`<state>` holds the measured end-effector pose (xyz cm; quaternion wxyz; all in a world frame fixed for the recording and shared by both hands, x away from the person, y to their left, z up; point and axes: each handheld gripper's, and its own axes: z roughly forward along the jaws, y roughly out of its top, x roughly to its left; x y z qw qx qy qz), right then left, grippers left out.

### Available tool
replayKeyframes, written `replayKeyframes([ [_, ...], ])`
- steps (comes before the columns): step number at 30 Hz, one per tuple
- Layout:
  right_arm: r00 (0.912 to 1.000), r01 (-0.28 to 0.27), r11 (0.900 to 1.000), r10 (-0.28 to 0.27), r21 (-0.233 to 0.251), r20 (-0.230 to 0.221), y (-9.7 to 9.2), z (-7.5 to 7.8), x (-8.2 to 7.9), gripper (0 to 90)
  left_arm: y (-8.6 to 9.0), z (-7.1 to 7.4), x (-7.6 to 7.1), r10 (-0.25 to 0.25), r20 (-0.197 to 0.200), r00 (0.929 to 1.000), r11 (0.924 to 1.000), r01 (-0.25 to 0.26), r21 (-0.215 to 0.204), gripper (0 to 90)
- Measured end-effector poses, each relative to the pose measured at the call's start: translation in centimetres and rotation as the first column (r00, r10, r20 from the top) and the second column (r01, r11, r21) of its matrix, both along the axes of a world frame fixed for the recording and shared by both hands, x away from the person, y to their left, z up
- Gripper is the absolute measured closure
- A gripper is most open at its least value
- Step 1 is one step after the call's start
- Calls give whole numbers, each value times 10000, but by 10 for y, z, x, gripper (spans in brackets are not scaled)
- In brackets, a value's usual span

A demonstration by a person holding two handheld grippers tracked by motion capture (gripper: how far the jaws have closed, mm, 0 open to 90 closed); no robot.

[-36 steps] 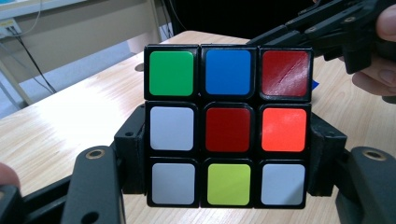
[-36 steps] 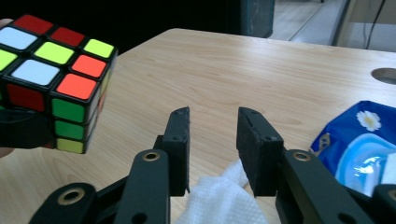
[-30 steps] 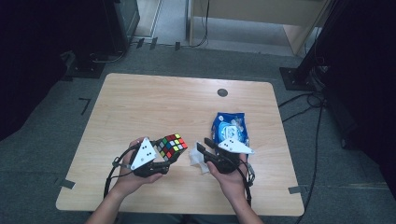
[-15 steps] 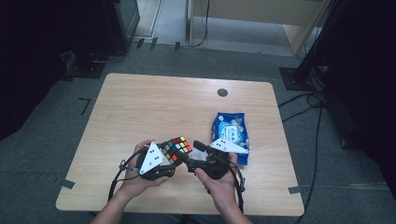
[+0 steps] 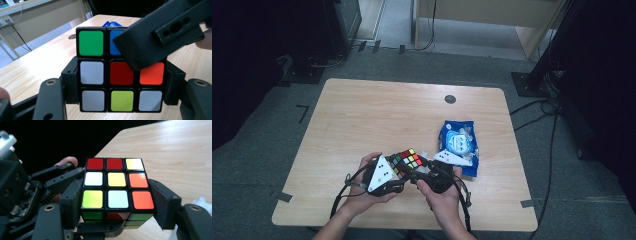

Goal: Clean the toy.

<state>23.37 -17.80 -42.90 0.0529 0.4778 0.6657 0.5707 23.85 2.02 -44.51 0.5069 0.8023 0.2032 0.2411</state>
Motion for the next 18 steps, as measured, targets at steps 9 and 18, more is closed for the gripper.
replayKeyframes([
  [9, 9953, 161, 9878, -10, -1549, 968, 12, 6, -9, 347, -3, 2, -2, 199, 76, 9998, 9998, -199, 79, 338],
  [18, 9930, 151, 9998, -134, -134, 1175, -5, 8, -2, 213, 21, 5, 19, 1024, -964, 9901, 9932, -1071, -450, 342],
])
